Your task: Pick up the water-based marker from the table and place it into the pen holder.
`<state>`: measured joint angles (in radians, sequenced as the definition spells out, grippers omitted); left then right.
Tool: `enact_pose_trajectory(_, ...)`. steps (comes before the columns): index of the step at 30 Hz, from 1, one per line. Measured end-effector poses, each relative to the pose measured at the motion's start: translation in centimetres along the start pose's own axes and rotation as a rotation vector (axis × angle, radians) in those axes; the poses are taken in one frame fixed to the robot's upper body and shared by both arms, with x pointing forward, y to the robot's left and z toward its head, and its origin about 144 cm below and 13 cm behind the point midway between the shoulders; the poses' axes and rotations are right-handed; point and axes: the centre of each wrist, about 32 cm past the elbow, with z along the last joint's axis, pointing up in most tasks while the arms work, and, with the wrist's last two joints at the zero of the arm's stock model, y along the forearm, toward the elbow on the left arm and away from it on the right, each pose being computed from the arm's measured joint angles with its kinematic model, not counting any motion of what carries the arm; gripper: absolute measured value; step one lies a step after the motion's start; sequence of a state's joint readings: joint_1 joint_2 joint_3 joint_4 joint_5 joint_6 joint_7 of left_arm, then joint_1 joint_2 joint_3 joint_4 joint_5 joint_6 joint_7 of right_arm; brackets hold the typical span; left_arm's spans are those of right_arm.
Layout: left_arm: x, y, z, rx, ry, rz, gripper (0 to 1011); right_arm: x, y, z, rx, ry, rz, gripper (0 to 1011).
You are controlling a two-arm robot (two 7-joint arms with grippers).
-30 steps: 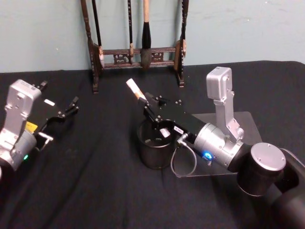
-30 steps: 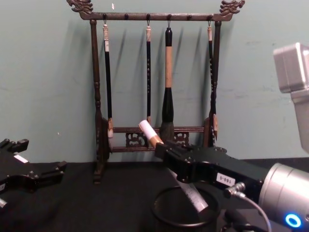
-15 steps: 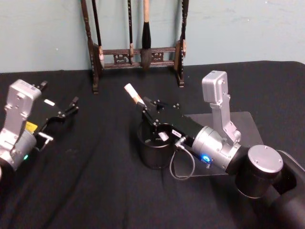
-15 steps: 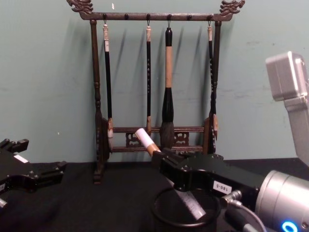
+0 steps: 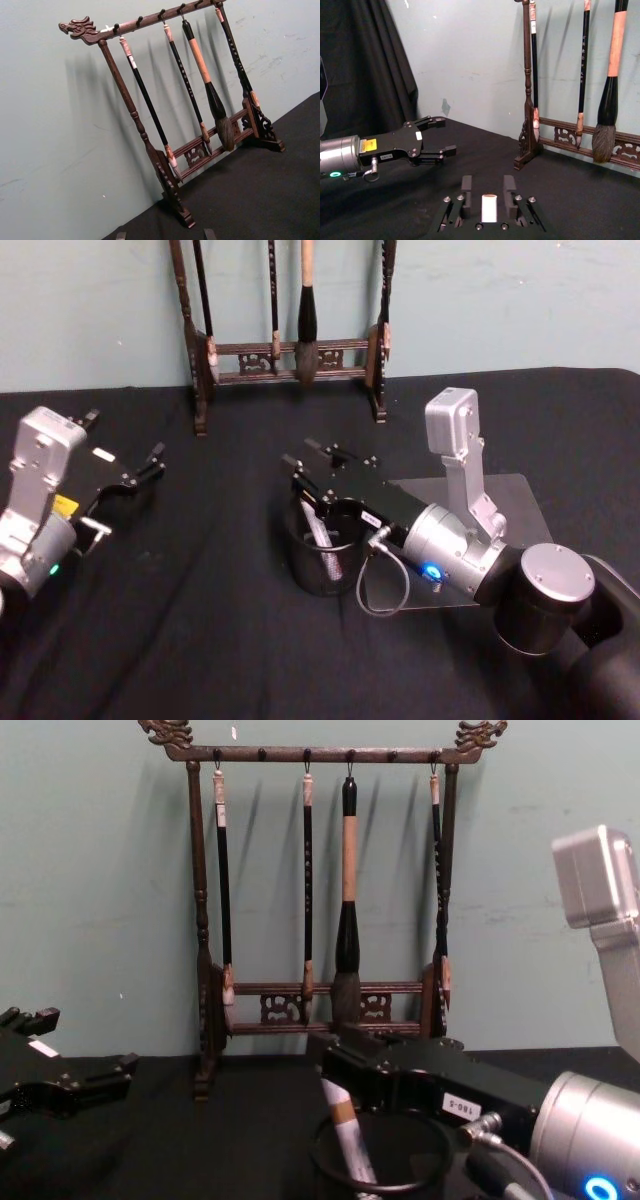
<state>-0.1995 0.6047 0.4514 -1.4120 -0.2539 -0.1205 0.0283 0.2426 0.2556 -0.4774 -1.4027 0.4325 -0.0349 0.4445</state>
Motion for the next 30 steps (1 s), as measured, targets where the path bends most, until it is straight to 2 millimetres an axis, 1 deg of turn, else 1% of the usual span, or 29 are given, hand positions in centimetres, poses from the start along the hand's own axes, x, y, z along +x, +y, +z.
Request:
enact_pose_trajectory(4,0.0,0.0,0.0,0.0,0.0,0.0,1001,0.0,0.0,0.0,0.001,0.0,0.0,489)
enact_pose_trajectory(5,0.0,0.0,0.0,0.0,0.0,0.0,1001,0.0,0.0,0.0,0.001,0.0,0.0,539)
enact_pose_trajectory(7,0.0,0.0,0.0,0.0,0.0,0.0,1001,0.0,0.0,0.0,0.001,0.0,0.0,603)
enact_pose_trajectory(8,0.0,0.0,0.0,0.0,0.0,0.0,1001,0.0,0.0,0.0,0.001,0.0,0.0,661)
enact_pose_trajectory(11,0.0,0.0,0.0,0.0,0.0,0.0,1001,0.0,0.0,0.0,0.002,0.0,0.001,718)
enact_pose_trajectory(12,0.0,0.0,0.0,0.0,0.0,0.0,1001,0.0,0.0,0.0,0.002,0.0,0.001,774)
enact_pose_trajectory(14,0.0,0.0,0.0,0.0,0.0,0.0,1001,0.0,0.0,0.0,0.002,0.001,0.001,815)
enact_pose_trajectory(16,0.0,0.0,0.0,0.0,0.0,0.0,1001,0.0,0.0,0.0,0.002,0.001,0.001,886)
enact_pose_trajectory(18,0.0,0.0,0.0,0.0,0.0,0.0,1001,0.0,0.0,0.1,0.002,0.001,0.001,918)
enact_pose_trajectory(21,0.0,0.0,0.0,0.0,0.0,0.0,1001,0.2,-0.3,0.5,0.004,-0.003,-0.003,1002)
enact_pose_trajectory(30,0.0,0.0,0.0,0.0,0.0,0.0,1001,1.2,-1.4,2.2,0.016,-0.027,-0.049,1002)
